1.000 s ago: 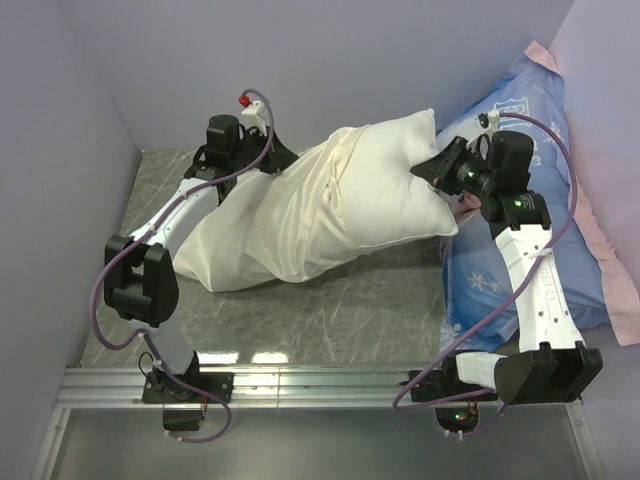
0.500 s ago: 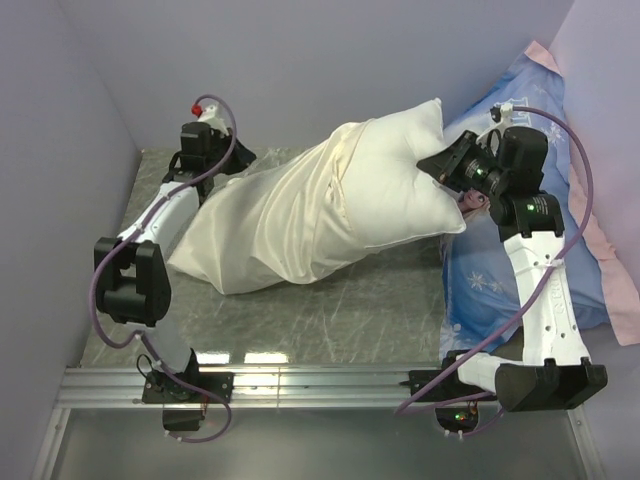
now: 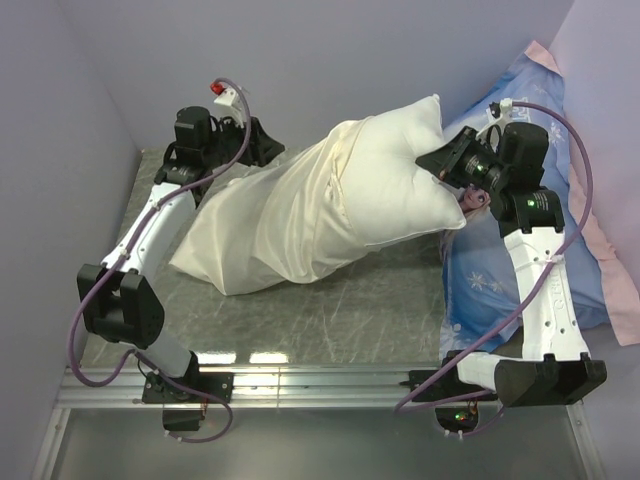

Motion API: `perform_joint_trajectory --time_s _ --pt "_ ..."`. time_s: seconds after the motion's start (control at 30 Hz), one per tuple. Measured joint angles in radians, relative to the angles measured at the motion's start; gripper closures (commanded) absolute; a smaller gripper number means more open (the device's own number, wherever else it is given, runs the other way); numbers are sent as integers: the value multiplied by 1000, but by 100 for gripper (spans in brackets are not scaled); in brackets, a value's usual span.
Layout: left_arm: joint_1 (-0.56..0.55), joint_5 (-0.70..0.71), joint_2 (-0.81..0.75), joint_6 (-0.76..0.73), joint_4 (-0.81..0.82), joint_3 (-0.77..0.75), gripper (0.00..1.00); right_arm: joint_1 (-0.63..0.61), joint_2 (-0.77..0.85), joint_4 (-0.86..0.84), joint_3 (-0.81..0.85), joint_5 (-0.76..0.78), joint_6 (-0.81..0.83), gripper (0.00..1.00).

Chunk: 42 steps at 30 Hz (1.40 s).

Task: Remove the pillowcase from the pillow

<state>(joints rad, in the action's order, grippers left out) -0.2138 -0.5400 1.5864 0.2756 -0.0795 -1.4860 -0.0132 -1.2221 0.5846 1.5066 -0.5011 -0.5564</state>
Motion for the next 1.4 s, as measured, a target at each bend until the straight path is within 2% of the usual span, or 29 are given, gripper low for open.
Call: perform_joint_trajectory --time_s 0.43,0.53,0.6,0.63,0.73,0.77,1.07,1.13,1.17,1.23,1.3,1.4 --pt "-84 -44 44 -144 -126 -55 40 -14 -14 11 32 -5 1 100" --pt "-88 -42 61 -152 -128 -60 54 -18 -15 12 32 -4 0 100" --pt "-89 -41 69 -153 -128 -63 67 -18 -15 12 32 -4 1 100" --pt "-89 -41 72 -156 -128 -63 79 -19 -15 14 32 -4 1 100" --pt "-89 -41 76 -156 -127 -63 97 -20 -16 23 43 -4 2 100" --pt "-89 -40 77 -156 -127 -63 100 -20 -18 30 50 -4 3 100" --pt "-74 59 66 -118 -58 -6 100 -24 -25 41 71 10 8 100" --pt "-60 56 66 -105 -58 -2 80 -24 -32 42 76 10 8 100" --pt "-53 52 66 -100 -60 -1 60 -29 -35 41 76 11 8 100" --pt "-39 37 66 -83 -56 -1 41 -63 -37 24 59 58 13 100" --pt "-35 30 66 -64 -54 -1 39 -132 -28 -17 14 124 28 100" --pt "-39 37 66 -30 -63 -7 36 -266 36 -113 -161 219 37 100"
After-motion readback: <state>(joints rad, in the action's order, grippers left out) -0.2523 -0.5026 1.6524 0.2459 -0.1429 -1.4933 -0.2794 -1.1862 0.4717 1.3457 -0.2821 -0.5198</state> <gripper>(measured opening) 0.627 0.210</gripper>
